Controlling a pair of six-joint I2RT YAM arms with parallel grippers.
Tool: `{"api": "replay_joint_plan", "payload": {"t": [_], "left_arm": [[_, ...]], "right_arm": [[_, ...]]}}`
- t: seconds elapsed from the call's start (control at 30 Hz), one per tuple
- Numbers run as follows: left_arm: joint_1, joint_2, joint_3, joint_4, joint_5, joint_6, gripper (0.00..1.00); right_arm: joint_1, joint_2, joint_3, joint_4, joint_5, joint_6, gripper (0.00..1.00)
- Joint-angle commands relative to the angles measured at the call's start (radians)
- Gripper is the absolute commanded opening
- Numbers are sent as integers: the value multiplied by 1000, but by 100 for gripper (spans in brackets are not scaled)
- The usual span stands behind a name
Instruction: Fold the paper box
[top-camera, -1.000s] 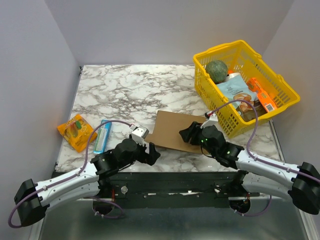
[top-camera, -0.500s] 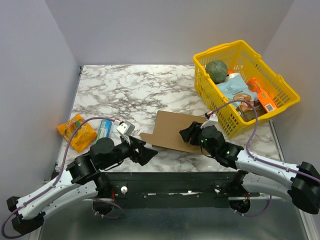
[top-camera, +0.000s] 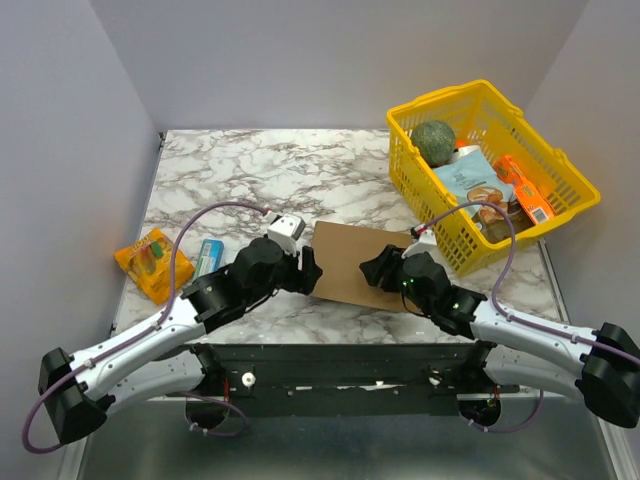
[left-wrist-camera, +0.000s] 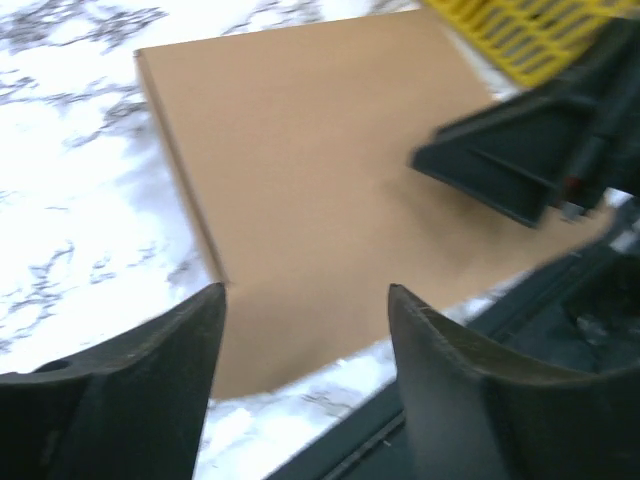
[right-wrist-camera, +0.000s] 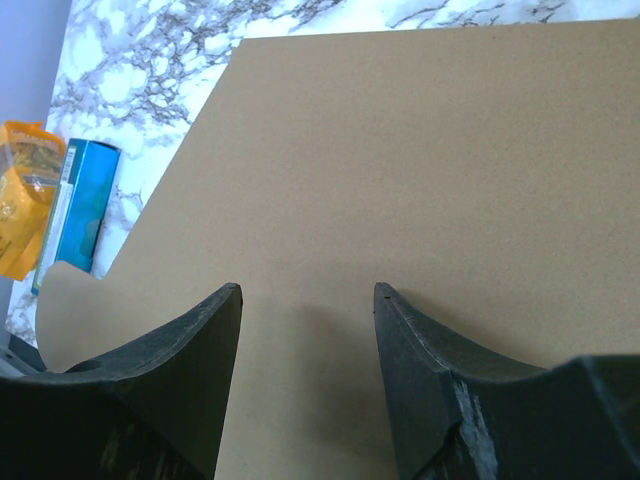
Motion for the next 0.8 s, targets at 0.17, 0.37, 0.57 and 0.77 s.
{"api": "replay_joint_plan", "payload": {"t": [0.17,0.37,0.57,0.77], "left_arm": [[189,92,-79,222,128,37,51],[193,155,-128,308,174,28,50],[193,260,-213,398,174,-1,48],[195,385,-256,426,174,-15,38]], "right_arm": [[3,28,-41,-52,34,13,63],[3,48,-39,-54,34,13,63],[3,73,-59,-54,37,20,63],[3,85,-72,-51,37,24,63]]}}
